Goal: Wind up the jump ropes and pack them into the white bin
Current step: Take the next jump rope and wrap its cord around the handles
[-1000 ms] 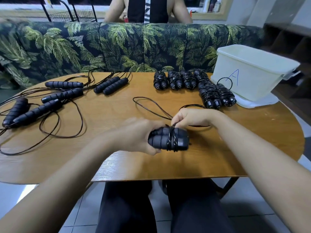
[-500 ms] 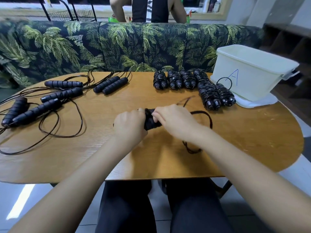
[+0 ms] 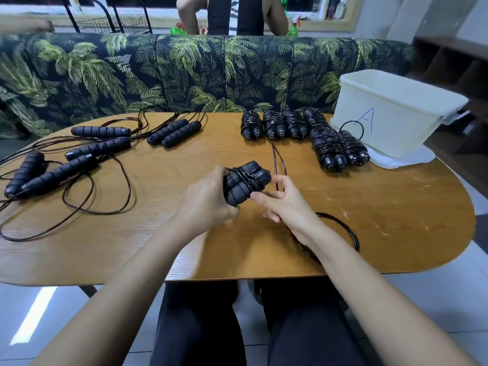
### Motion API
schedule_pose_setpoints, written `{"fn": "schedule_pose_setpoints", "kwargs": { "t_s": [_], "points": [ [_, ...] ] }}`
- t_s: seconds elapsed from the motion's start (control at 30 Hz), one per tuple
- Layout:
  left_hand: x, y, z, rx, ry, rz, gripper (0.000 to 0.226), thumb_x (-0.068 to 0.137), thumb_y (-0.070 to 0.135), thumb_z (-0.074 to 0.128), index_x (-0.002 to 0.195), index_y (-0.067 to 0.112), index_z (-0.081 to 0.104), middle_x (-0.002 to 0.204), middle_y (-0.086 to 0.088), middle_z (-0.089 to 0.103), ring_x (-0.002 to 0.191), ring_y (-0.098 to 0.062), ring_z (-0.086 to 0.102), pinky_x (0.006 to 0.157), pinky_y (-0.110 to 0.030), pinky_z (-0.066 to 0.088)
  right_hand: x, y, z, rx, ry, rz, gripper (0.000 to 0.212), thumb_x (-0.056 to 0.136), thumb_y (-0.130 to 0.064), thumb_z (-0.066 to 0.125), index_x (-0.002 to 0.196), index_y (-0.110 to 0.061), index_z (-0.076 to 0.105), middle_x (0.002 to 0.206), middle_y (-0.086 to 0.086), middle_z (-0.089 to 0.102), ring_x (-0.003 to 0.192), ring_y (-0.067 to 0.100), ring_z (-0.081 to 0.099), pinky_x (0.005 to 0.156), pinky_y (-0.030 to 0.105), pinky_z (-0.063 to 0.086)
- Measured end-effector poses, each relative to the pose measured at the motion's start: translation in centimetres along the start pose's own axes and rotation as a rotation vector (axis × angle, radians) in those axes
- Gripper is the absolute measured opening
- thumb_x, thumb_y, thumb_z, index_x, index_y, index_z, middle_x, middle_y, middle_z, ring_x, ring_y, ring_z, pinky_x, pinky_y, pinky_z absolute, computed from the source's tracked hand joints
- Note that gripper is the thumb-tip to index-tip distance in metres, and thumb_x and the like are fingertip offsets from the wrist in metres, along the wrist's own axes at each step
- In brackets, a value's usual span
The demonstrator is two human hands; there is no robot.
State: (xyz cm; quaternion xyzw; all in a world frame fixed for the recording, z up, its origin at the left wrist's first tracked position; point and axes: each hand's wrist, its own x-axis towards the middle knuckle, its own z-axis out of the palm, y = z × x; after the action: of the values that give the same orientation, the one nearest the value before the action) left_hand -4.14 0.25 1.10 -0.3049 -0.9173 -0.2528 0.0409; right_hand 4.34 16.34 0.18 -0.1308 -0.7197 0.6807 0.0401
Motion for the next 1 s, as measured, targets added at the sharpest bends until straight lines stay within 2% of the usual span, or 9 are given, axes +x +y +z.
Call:
{"fn": "schedule_pose_setpoints", "kwargs": {
  "t_s": [0.13,0.27,0.4,0.47,0.6,0.67,0.8,0.9,1.0],
  "points": [
    [0.3,-0.4,-0.4,-0.054,0.012,0.140,0.059,0.058,0.026,0.082,0.112,0.017,0.058,0.091,0.009,0.056,0.089,-0.022,0.054,0.068,-0.033,0.045,-0.6,0.3,-0.2,0.037,-0.092,-0.153,0.079,0.081,-0.024,0.073,0.144,-0.048,0.031,0.127,-0.005,0.059,0.043,0.010,0.028,0.079,0.049,0.052],
    [0.8,-0.5,-0.5,0.108,0.126,0.296,0.074,0.050,0.039,0.090,0.114,0.014,0.062,0.102,0.006,0.060,0.092,-0.021,0.041,0.067,-0.039,0.048,-1.1,0.8,0.6,0.142,0.066,-0.239,0.068,0.085,-0.008,0.070,0.139,-0.038,0.042,0.088,-0.015,0.066,0.048,-0.002,0.052,0.063,0.023,0.049],
    [0.1,0.2,-0.1,0.101,0.275,0.363,0.081,0.051,0.036,0.091,0.117,0.011,0.051,0.118,-0.002,0.049,0.086,-0.028,0.056,0.059,-0.040,0.053,-1.0,0.3,0.8,0.248,0.150,-0.251,0.060,0.084,-0.003,0.069,0.131,-0.035,0.048,0.095,-0.003,0.066,0.052,0.000,0.051,0.055,0.017,0.045],
    [-0.1,0.5,-0.1,0.093,0.331,0.345,0.078,0.054,0.038,0.089,0.112,0.012,0.045,0.117,-0.002,0.043,0.075,-0.029,0.060,0.047,-0.034,0.048,-1.0,0.3,0.7,0.288,0.165,-0.221,0.056,0.085,-0.004,0.068,0.131,-0.032,0.050,0.097,0.001,0.065,0.049,0.002,0.046,0.057,0.019,0.046],
    [-0.2,0.0,0.2,0.288,0.361,0.232,0.070,0.064,0.067,0.069,0.110,0.016,0.056,0.098,-0.002,0.061,0.076,-0.028,0.060,0.055,-0.032,0.042,-1.1,0.0,0.6,0.329,0.162,-0.203,0.056,0.086,-0.003,0.066,0.133,-0.028,0.050,0.100,-0.002,0.067,0.045,0.001,0.048,0.059,0.019,0.046],
    [-0.6,0.2,0.1,0.324,0.289,0.119,0.077,0.062,0.079,0.056,0.114,0.022,0.049,0.092,0.002,0.064,0.078,-0.027,0.062,0.053,-0.031,0.040,-1.1,0.1,0.4,0.297,0.157,-0.225,0.058,0.087,-0.005,0.066,0.137,-0.027,0.048,0.099,-0.004,0.068,0.042,0.002,0.045,0.060,0.020,0.045],
    [-0.8,0.6,0.3,0.137,0.216,-0.048,0.092,0.049,0.085,0.055,0.110,0.017,0.039,0.080,0.003,0.059,0.079,-0.035,0.065,0.057,-0.035,0.039,-0.8,0.9,0.7,0.139,0.155,-0.270,0.056,0.089,-0.025,0.062,0.139,-0.027,0.034,0.099,0.000,0.064,0.045,0.003,0.040,0.072,0.022,0.050],
    [-0.7,0.1,0.7,-0.018,0.193,-0.113,0.092,0.047,0.083,0.057,0.107,0.015,0.039,0.085,0.000,0.064,0.080,-0.033,0.064,0.064,-0.038,0.043,-0.2,1.4,0.9,0.039,0.199,-0.271,0.033,0.098,-0.017,0.054,0.126,-0.017,0.038,0.110,0.002,0.061,0.048,0.008,0.047,0.077,0.019,0.051],
    [-0.6,-0.1,0.7,-0.232,0.192,-0.226,0.083,0.054,0.071,0.071,0.107,0.015,0.042,0.089,0.000,0.064,0.080,-0.025,0.061,0.066,-0.036,0.045,-0.3,2.0,0.9,-0.075,0.214,-0.297,0.013,0.100,-0.016,0.049,0.113,-0.014,0.049,0.088,-0.001,0.061,0.058,0.009,0.057,0.076,0.013,0.046]
  ]
}}
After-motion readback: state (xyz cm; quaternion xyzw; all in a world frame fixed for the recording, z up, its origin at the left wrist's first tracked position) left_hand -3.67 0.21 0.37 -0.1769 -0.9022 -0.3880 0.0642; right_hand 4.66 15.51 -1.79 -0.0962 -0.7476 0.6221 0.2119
